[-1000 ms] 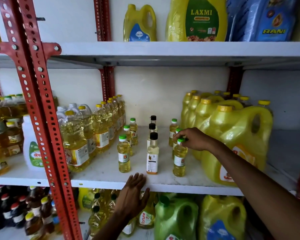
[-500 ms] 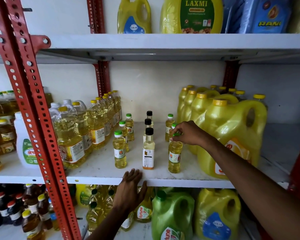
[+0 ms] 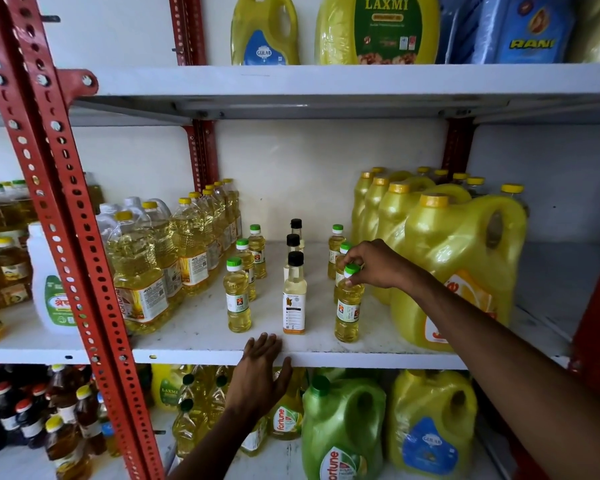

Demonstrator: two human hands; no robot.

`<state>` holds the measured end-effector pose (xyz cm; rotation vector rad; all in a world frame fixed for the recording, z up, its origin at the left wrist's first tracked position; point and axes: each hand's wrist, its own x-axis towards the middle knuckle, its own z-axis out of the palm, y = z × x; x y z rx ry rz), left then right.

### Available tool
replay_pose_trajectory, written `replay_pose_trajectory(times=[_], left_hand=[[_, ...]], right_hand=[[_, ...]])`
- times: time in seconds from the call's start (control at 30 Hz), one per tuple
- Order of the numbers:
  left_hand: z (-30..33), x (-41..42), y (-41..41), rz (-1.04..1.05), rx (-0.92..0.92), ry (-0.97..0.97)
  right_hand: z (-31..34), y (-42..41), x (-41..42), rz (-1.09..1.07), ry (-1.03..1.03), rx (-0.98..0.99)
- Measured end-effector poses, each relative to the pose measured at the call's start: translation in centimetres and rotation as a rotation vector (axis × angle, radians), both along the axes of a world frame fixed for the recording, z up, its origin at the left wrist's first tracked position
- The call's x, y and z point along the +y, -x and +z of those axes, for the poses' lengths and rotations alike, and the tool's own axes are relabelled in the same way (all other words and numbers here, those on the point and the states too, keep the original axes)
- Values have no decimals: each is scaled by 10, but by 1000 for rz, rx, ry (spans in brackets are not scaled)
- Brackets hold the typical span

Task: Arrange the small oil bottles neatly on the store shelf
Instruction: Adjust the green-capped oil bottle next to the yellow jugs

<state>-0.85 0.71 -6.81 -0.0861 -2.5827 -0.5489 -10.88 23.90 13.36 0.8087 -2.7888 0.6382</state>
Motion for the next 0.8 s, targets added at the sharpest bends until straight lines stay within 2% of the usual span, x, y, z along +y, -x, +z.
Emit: replay_pose_trajectory(times=[0.8], left_hand=[[-6,0,4,2,29,28]], right_hand=[[0,-18,8,-30,-28,5]])
